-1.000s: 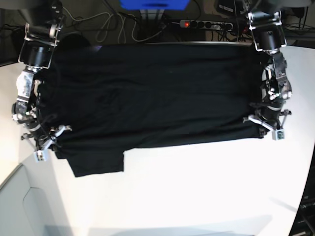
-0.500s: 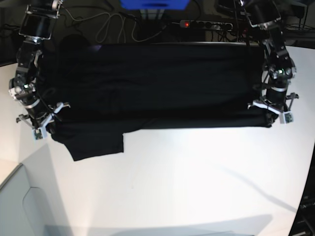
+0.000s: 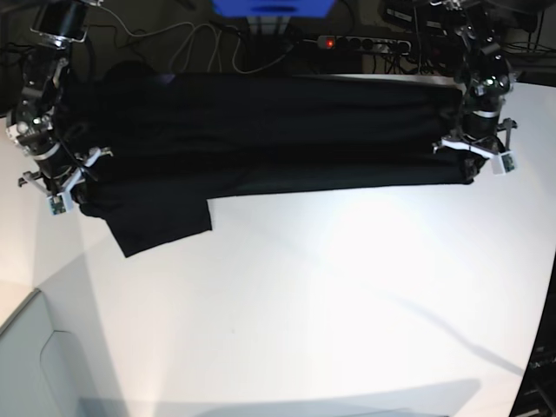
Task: Fold the T-shirt properly
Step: 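Lift the hem and fold it over toward the collar, then release the hem and regrasp the folded edge with both grippers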
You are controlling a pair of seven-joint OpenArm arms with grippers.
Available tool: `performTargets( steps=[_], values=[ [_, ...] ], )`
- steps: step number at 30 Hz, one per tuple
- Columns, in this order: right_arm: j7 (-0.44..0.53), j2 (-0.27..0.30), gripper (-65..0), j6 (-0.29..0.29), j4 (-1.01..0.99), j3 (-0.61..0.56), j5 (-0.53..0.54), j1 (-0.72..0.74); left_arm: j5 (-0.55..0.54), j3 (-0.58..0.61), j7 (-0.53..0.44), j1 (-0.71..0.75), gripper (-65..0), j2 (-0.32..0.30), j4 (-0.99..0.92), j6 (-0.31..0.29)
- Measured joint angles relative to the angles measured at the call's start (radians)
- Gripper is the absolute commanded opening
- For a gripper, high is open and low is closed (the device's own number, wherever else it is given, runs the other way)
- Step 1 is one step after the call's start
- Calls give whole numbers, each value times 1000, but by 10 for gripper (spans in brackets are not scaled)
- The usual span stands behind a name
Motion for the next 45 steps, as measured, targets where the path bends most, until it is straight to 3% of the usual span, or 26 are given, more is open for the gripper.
performTargets(
  steps=[4,9,13,21,33,45],
  values=[
    [1,0,-597,0,0,-1,0,-17,-14,9,22,17,-635,1,-13,0],
    [-17,0,-392,0,0,-1,0,-16,-14,1,116,11,-403,1,-9,4],
    [-57,0,-294,1,34,1,-8,-16,-14,1,116,11,-309,4,20,5],
    [-50,1,-276,1,94,1,0,-16,-11,0,123,-8,-310,5,51,5],
    [-49,0,-276,1,92,1,0,-16,1,-1,122,-70,-314,0,-61,15],
    [-50,0,-276,1,92,1,0,-16,0,-1,115,-73,-619,0,-61,11]
  ],
)
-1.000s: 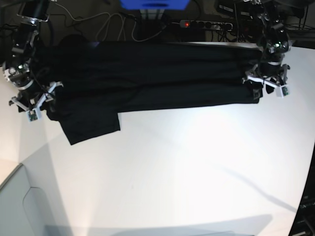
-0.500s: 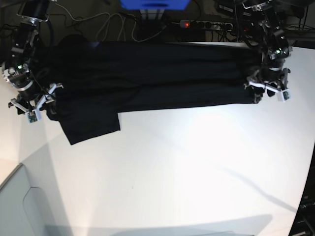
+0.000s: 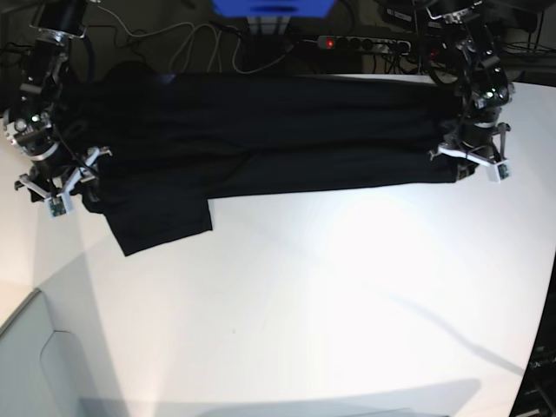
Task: Fold the T-shirt properly
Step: 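Release the hem and regrasp the folded edge with both grippers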
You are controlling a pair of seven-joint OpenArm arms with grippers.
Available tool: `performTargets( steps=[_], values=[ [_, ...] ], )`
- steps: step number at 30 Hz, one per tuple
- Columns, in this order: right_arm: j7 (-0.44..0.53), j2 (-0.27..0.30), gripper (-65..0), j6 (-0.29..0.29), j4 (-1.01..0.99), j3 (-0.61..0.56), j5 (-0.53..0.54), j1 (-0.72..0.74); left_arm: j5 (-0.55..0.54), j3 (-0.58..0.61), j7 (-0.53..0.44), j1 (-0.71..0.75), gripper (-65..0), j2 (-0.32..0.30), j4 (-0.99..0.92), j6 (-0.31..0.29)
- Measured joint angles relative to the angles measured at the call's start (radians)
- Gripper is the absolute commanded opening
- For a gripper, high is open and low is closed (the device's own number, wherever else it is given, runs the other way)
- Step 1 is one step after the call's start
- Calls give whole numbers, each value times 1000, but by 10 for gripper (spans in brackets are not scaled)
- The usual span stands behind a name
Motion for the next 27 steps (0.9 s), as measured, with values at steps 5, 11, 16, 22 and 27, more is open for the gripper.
performTargets(
  steps=[5,11,16,22,27],
  values=[
    [0,0,-276,0,1,0,0,0,0,0,7,0,-650,0,0,0],
    [-2,0,-271,0,17,0,-1,0,0,0,13,19,-650,-1,71,4],
    [0,0,-271,0,79,1,-1,0,-6,-4,8,54,-650,5,168,1],
    [-13,0,-271,0,108,1,0,4,-14,-39,11,68,-650,8,188,-3],
    [-177,0,-270,3,85,-4,-8,80,-14,-53,11,68,-650,8,184,-4]
  ],
)
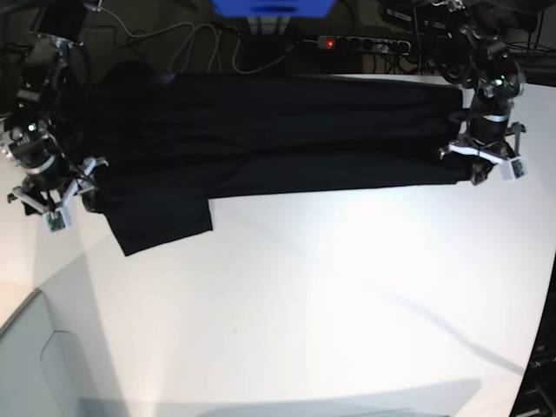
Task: Fold the T-shirt properly
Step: 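Release the hem and regrasp the folded edge with both grippers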
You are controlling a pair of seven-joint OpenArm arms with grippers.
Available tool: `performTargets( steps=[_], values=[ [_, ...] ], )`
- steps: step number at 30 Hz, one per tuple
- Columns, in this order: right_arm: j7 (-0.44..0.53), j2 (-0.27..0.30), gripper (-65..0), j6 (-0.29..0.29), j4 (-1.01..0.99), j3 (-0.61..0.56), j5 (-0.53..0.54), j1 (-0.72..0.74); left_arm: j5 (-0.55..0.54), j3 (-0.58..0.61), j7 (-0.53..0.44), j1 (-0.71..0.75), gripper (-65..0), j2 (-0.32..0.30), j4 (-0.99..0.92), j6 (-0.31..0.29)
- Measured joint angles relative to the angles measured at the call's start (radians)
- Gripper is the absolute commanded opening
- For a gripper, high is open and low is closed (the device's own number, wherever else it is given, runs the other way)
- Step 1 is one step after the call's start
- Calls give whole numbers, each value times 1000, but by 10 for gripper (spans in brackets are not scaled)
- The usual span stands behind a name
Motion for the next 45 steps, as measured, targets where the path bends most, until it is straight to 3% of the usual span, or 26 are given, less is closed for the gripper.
performTargets(
  steps=[6,13,19,33,36,39,45],
  values=[
    [-128,1,-270,5,-100,-41,0,142,0,0,0,2,-650,1,0,0],
    [-130,1,-270,7,-293,-153,8,270,0,-1,0,2,-650,1,0,0],
    [-115,-6,-270,7,-453,-172,0,348,4,-2,1,3,-650,0,0,0],
    [49,-38,-282,6,-655,-173,16,373,4,-4,0,3,-650,2,-5,0],
    [55,-37,-398,6,-664,-173,17,378,4,-4,0,3,-650,1,-5,0],
    [52,-35,-635,6,-664,-173,17,377,4,-4,0,2,-650,1,-5,0],
    [-27,-31,-649,7,-584,-174,10,343,3,-4,0,3,-650,2,-5,0]
  ],
)
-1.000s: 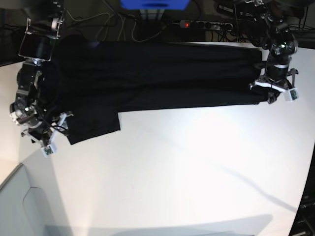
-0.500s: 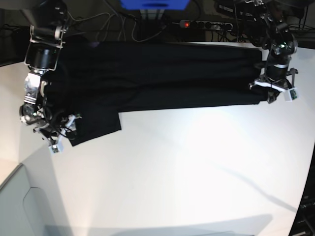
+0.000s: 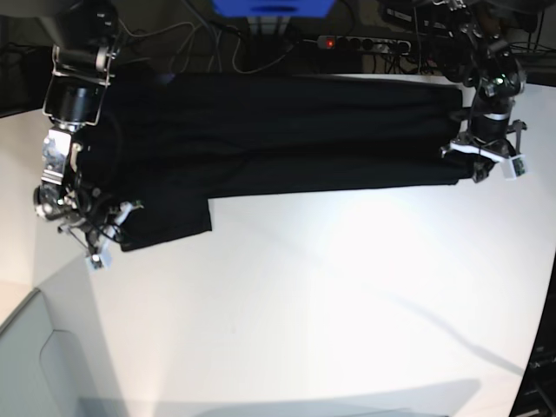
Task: Fold the T-shirt properly
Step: 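Release the hem and regrasp the folded edge with both grippers, then pull the strip ends apart with both grippers to straighten it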
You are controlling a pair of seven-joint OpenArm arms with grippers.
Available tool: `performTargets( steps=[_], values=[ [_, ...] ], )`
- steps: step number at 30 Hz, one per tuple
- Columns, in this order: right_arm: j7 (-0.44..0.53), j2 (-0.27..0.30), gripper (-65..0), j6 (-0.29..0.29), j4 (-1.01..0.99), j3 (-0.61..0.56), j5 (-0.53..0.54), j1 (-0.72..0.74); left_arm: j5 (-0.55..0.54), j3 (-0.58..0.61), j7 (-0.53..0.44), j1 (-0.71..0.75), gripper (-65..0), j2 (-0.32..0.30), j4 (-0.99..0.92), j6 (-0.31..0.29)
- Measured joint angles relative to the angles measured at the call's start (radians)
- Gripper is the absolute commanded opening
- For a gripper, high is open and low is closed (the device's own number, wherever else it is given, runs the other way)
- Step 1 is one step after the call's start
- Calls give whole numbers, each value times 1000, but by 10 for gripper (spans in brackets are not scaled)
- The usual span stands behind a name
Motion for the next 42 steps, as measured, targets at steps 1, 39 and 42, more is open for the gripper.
performTargets(
  steps=[1,39,42],
  values=[
    [-13,3,-648,0,48,0,-4,-26,2,0,0,0,-650,0,0,0],
    [58,-197,-648,136,960,320,5,-860,-6,-2,-7,84,-650,2,15,-1],
    [84,-199,-648,137,960,352,6,-888,-9,-43,1,89,-650,4,22,-15]
  ],
)
